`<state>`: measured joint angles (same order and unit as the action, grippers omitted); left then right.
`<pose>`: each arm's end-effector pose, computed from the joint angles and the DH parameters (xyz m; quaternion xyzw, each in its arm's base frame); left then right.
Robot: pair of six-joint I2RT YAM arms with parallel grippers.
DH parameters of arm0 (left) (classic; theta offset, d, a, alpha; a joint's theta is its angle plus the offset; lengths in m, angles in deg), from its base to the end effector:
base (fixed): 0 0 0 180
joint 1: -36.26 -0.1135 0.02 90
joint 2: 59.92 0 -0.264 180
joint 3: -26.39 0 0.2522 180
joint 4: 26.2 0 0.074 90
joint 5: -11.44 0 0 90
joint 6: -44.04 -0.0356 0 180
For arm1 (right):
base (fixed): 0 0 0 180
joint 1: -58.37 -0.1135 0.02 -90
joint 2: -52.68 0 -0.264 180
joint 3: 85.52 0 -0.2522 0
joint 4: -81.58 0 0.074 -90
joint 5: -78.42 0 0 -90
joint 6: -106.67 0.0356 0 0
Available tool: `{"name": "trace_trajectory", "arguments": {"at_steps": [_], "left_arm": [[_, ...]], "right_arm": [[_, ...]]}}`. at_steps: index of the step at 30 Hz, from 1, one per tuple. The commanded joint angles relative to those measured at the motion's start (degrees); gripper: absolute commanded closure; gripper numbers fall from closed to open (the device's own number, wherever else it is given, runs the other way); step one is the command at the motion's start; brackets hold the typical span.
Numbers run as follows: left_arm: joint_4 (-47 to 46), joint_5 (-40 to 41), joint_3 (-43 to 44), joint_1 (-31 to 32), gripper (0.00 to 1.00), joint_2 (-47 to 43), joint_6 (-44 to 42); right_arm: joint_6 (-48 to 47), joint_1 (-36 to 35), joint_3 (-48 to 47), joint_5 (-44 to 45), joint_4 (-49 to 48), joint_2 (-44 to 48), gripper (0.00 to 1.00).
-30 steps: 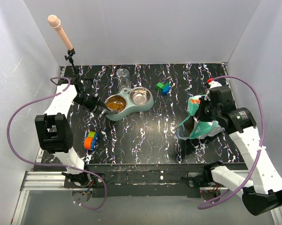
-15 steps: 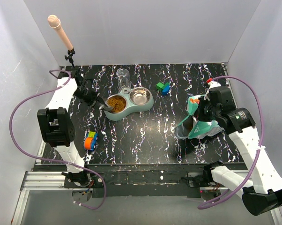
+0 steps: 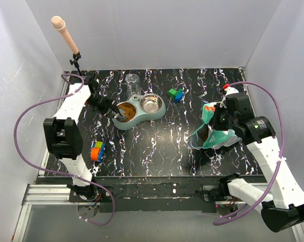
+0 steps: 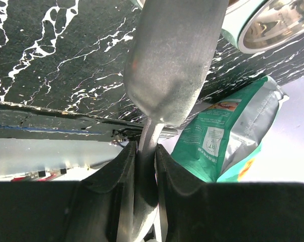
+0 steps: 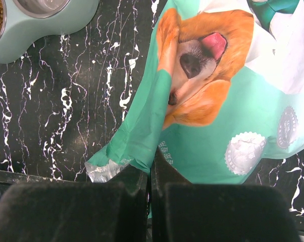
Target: Serve the pet food
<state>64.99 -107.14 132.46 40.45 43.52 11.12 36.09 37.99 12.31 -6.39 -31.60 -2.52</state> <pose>0.3338 -0.0415 0.2766 0.4287 -0.8690 0.2186 0.1153 0.1681 0.0590 0.3745 0.0116 0.9050 0.1055 0.4120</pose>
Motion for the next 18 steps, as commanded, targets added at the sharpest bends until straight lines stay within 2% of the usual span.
{"name": "trace_trajectory", "arguments": {"at_steps": [1, 6, 11, 18], "left_arm": [[17.0, 1.7, 0.7, -0.6, 1.00, -4.7, 2.5], [17.1, 2.4, 1.0, -0.6, 1.00, -6.2, 4.5], [17.1, 2.1, -4.3, -0.6, 1.00, -8.6, 3.6], [16.9, 1.4, 0.2, -0.6, 1.00, -7.6, 3.0]], "right_arm": [[0.4, 0.0, -0.7, 1.3, -6.4, 1.8, 0.99], [0.4, 0.0, -1.1, 1.3, -5.8, 1.8, 0.99], [0.4, 0.0, -1.6, 1.1, -5.6, 1.3, 0.99], [0.3, -0.1, -3.0, 0.6, -5.2, 0.7, 0.99]]}}
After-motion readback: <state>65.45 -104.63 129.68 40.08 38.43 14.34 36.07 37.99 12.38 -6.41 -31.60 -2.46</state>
